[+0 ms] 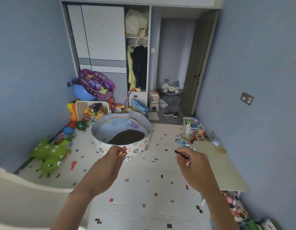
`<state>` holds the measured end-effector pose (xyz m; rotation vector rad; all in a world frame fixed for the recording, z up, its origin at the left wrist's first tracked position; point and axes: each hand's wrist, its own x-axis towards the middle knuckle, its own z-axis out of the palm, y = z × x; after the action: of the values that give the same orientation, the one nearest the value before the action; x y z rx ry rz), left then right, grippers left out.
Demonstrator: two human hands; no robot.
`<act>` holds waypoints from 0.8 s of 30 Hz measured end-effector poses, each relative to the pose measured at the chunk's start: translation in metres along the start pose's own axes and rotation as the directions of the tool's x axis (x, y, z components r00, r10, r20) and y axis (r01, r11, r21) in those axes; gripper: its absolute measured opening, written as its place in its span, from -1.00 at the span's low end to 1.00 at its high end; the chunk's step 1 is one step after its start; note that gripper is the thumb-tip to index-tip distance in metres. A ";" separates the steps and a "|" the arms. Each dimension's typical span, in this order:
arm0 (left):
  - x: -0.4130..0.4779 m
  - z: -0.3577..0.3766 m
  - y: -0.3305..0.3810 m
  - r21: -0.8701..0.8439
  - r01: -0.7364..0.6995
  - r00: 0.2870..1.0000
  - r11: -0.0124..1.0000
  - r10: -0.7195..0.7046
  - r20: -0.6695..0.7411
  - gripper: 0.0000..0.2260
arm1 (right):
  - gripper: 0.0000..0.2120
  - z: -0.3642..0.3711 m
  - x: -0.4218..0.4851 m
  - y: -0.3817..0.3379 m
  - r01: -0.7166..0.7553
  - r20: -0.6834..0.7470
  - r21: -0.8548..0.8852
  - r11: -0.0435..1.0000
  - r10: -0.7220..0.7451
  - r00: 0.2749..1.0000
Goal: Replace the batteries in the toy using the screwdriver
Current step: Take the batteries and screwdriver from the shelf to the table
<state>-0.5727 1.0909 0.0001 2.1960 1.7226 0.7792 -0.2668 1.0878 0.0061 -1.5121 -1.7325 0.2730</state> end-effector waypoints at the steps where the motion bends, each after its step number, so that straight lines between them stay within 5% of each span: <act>1: 0.025 0.006 -0.010 0.003 -0.002 1.000 1.000 0.002 0.003 -0.94 | -0.86 0.011 0.021 0.008 -0.004 -0.005 -0.005 1.000 0.004 1.000; 9: 0.240 0.031 -0.064 0.014 -0.031 0.996 0.999 0.029 0.082 -0.95 | -0.85 0.075 0.185 0.065 -0.129 -0.072 -0.038 0.991 0.126 0.989; 14: 0.368 0.041 -0.081 -0.045 -0.046 0.992 0.998 0.051 0.115 -0.70 | -0.83 0.100 0.285 0.100 -0.177 -0.121 -0.018 0.984 0.173 0.977; 24: 0.602 0.118 -0.070 -0.022 -0.125 0.982 0.992 0.127 0.143 -0.58 | -0.85 0.135 0.483 0.214 -0.125 -0.220 -0.089 0.988 0.103 0.970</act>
<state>-0.4687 1.6992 0.0228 2.3096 1.5187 0.6396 -0.1836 1.6268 -0.0135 -1.6545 -1.5107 0.0755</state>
